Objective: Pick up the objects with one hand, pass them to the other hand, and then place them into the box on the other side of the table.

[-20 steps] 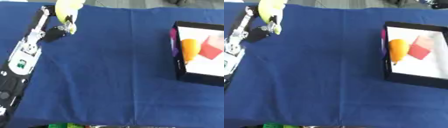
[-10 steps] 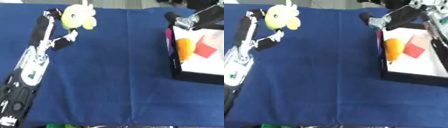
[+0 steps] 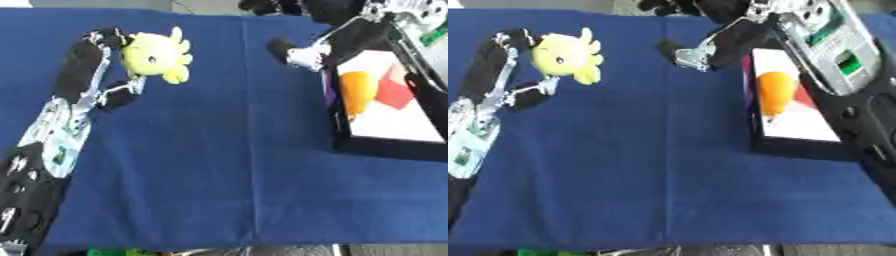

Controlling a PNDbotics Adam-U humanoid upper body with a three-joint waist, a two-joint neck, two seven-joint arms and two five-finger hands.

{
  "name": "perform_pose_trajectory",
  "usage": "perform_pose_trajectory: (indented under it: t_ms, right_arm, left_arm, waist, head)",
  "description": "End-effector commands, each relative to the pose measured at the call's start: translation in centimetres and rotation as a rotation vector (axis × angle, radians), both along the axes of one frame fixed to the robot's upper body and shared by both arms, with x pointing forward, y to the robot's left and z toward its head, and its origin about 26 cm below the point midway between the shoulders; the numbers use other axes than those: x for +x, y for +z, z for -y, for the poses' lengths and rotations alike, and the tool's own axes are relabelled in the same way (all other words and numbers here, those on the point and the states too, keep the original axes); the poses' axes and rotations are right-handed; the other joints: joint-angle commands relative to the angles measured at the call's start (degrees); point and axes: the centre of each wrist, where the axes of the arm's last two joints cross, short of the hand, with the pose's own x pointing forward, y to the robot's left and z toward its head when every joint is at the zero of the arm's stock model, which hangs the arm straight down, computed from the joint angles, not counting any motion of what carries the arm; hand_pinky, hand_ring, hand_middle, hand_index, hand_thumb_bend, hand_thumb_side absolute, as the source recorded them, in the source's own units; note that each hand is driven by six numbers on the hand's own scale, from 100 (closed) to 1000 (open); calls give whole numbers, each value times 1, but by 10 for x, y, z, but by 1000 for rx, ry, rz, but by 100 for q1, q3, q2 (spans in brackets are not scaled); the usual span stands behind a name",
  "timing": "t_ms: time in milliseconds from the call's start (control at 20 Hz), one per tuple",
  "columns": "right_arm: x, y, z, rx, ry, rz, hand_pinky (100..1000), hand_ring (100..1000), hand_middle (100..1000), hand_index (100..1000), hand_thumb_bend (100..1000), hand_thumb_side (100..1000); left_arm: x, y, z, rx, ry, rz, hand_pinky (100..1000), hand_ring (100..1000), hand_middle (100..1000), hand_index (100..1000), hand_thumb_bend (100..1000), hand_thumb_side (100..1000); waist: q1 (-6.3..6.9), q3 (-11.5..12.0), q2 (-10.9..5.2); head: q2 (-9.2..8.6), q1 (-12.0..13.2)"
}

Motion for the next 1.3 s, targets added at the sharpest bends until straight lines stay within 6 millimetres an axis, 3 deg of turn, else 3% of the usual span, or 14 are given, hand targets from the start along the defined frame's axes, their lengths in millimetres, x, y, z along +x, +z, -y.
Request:
perform_pose_trajectory:
  t_ms: [50,550,850,1100,1300]
  right_arm:
    - [-1,8,-8,-14,0,60,1000,1000,1000,1000,100,164]
    - [33,-15,-37,-93,-45,111,1000,1000,1000,1000,100,208]
    - [53,-32,-41,-119,-112,79,1000,1000,1000,1000,100,328]
    - [57,-35,-45,-97,-113,42,1000,1000,1000,1000,100,381]
    - [57,-32,-45,-68,-122,32,1000,1000,1000,1000,100,355]
  left_arm:
    - [-1,7,8,0,-20,36,734,540,486,610,100,100]
    - [-12,17,37,-67,-120,75,734,531,474,600,100,136]
    - [-18,24,52,-74,-169,142,728,532,476,597,100,101]
    - [-21,22,61,-64,-192,166,725,527,473,593,100,112]
    - [-21,19,64,-66,-193,168,720,521,467,587,100,121]
  waist:
    - [21,8,-155]
    - [-5,129,-82]
    - [-44,231,-64]
    - [-76,280,-47]
    - [-86,298,-31]
  head:
    - [31,-47]
    - [-20,-173]
    - [-66,-283]
    - [-90,-333]
    - [-94,-358]
